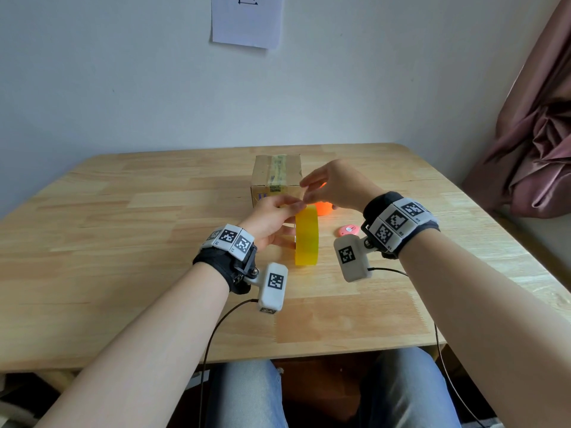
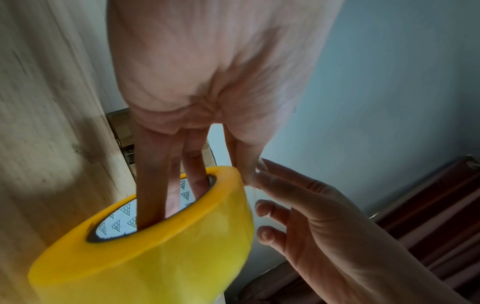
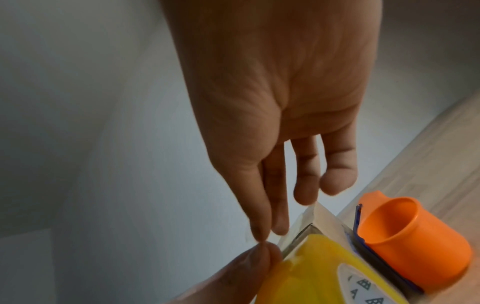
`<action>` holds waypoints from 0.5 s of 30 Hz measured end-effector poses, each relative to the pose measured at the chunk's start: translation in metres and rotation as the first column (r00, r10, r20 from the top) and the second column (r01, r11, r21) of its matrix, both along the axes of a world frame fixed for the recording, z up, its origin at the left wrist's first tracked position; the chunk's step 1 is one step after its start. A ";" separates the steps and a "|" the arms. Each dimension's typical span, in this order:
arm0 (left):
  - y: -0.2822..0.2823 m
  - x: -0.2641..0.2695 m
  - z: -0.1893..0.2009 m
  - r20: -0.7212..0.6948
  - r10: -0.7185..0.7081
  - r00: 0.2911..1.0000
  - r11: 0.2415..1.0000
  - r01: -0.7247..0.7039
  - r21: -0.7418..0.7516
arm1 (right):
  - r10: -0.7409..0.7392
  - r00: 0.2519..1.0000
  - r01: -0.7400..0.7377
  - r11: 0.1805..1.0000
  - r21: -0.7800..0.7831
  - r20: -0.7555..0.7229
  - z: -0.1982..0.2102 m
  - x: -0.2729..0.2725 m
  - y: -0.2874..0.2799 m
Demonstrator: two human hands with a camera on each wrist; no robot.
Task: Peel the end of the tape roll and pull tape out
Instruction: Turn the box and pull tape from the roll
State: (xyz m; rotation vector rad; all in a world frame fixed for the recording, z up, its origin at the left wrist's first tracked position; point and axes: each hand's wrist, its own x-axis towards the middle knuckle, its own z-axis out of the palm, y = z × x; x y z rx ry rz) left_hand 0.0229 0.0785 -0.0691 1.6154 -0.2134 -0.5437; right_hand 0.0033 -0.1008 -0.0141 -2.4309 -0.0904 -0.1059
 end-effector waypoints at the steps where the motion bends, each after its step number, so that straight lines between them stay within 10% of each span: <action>1: 0.000 0.000 0.000 0.002 0.002 1.000 1.000 -0.002 0.002 | 0.016 1.000 -0.016 1.000 -0.015 -0.016 0.000 -0.001 0.000; 15: 0.004 -0.003 0.001 -0.024 0.009 1.000 1.000 -0.009 -0.008 | 0.025 0.999 -0.033 0.979 -0.202 -0.039 0.000 0.001 0.002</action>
